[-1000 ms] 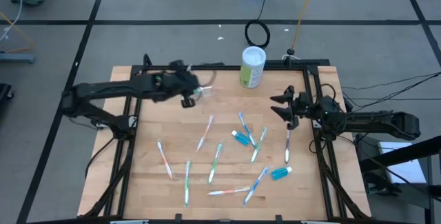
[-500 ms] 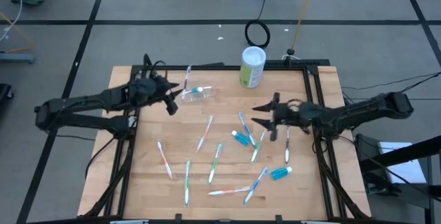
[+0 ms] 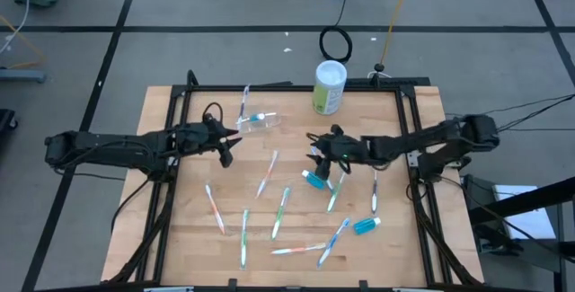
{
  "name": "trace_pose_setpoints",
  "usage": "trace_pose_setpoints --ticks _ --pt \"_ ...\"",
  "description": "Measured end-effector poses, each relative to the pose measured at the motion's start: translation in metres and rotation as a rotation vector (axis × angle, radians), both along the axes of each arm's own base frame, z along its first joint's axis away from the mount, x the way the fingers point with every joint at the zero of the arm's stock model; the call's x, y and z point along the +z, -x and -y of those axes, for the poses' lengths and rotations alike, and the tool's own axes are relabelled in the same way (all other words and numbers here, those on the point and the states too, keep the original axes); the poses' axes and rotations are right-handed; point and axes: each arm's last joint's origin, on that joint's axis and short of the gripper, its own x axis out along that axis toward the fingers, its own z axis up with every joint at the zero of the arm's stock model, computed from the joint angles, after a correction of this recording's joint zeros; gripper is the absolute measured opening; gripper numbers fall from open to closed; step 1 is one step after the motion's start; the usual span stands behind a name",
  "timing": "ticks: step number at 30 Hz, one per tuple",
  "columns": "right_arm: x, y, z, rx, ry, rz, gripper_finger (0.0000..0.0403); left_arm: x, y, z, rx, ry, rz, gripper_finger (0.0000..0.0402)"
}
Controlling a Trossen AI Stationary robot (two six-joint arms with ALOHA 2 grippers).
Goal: Pick & Place toothbrushing station
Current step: Put the top blue toothbrush into the transparent organizer
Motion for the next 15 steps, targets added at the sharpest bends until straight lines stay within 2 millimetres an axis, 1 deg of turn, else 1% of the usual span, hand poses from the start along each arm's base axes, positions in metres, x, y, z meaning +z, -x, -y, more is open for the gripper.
trace_pose_setpoints --ticks 5,8,10,13,15 --pt "-0.023 0.003 0.027 -0.144 -0.078 -0.105 0.0185 0.002 -0.001 0.000 0.000 -0.005 0.028 0.0131" --pt "-0.036 0.006 0.037 -0.220 -0.143 -0.158 0.0185 0.002 -0.001 0.000 0.001 -0.002 0.029 0.0131" --pt "-0.042 0.006 0.041 -0.212 -0.197 -0.178 0.0185 0.002 -0.001 0.000 0.003 0.000 0.030 0.0131" --pt "-0.048 0.003 0.044 -0.132 -0.277 -0.172 0.0185 0.002 -0.001 0.000 0.003 -0.001 0.030 0.0131" --pt "-0.051 0.000 0.045 -0.092 -0.287 -0.153 0.0185 0.002 -0.001 0.000 0.002 -0.001 0.029 0.0131"
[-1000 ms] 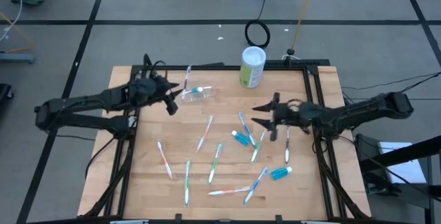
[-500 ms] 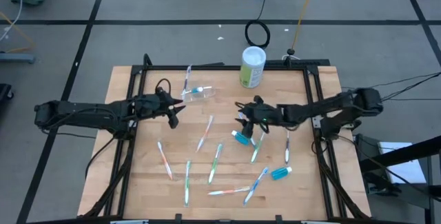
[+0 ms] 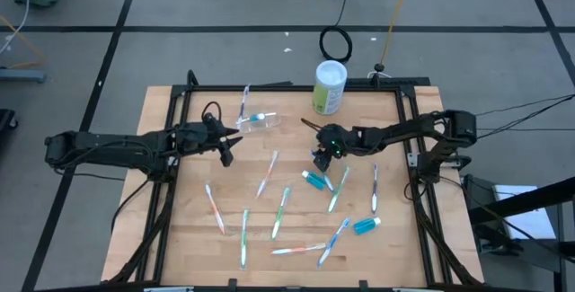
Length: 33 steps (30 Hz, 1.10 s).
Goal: Pick & Place toothbrushing station
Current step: Put the top blue toothbrush into the transparent organizer
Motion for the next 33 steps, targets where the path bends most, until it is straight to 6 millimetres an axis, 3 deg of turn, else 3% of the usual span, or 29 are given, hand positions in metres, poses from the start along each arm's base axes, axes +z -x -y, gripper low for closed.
trace_pose_setpoints --ticks 19,25,33 --pt "0.002 -0.006 0.007 -0.015 0.015 0.089 0.0185 0.000 0.000 0.000 0.000 0.000 -0.001 0.0131" --pt "-0.016 -0.009 0.002 -0.009 -0.001 0.049 0.0185 0.000 0.000 0.000 0.003 0.003 0.001 0.0131" --pt "-0.029 -0.011 0.003 0.063 0.130 -0.015 0.0167 0.000 0.000 0.000 0.002 0.002 0.000 0.0131"
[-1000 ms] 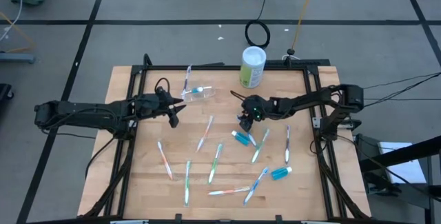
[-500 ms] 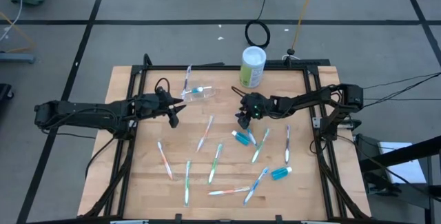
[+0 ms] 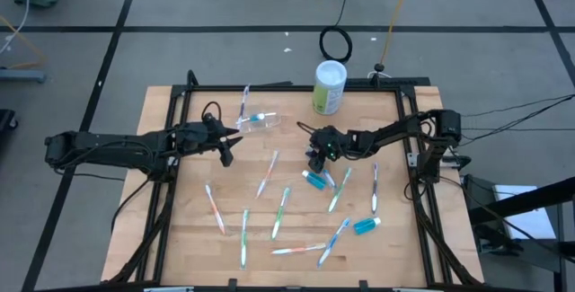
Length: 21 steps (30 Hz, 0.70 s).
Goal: Pick & Place toothbrushing station
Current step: Put the top blue toothbrush into the transparent organizer
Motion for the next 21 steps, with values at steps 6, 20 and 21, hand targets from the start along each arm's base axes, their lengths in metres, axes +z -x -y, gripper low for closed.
trace_pose_setpoints --ticks 6,20,21 --pt "0.001 -0.002 0.001 -0.002 0.004 0.030 0.0102 0.000 0.000 0.000 0.000 -0.001 0.000 0.0131" --pt "0.054 -0.026 -0.009 0.118 0.128 0.540 0.0066 0.005 -0.002 -0.001 -0.009 -0.051 0.032 0.0132" --pt "0.062 -0.027 -0.009 0.123 0.154 0.620 0.0065 0.005 -0.002 -0.001 -0.010 -0.055 0.039 0.0131"
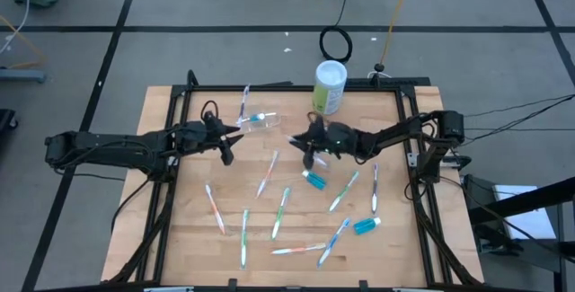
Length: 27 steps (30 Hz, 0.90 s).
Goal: Pick & Place toothbrushing station
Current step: Put the top blue toothbrush into the transparent organizer
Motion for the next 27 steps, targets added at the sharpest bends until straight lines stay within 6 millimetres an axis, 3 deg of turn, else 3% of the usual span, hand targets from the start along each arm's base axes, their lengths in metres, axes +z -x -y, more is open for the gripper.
trace_pose_setpoints --ticks 5,10,15,19,27 --pt "0.041 -0.007 0.010 -0.025 0.173 0.306 0.0063 0.003 -0.001 0.000 -0.007 -0.021 0.022 0.0131" --pt "0.085 -0.031 0.023 -0.063 0.376 0.416 0.0063 0.005 -0.002 0.000 -0.011 -0.035 0.045 0.0132" --pt "0.104 -0.060 0.036 -0.019 0.573 0.469 0.0055 0.005 -0.002 0.000 -0.011 -0.035 0.046 0.0132" --pt "0.105 -0.079 0.058 -0.017 0.608 0.492 0.0057 0.005 -0.002 0.000 -0.013 -0.039 0.044 0.0131" --pt "0.061 -0.103 0.115 -0.098 0.532 0.455 0.0057 0.005 -0.002 0.000 -0.014 -0.039 0.043 0.0131"
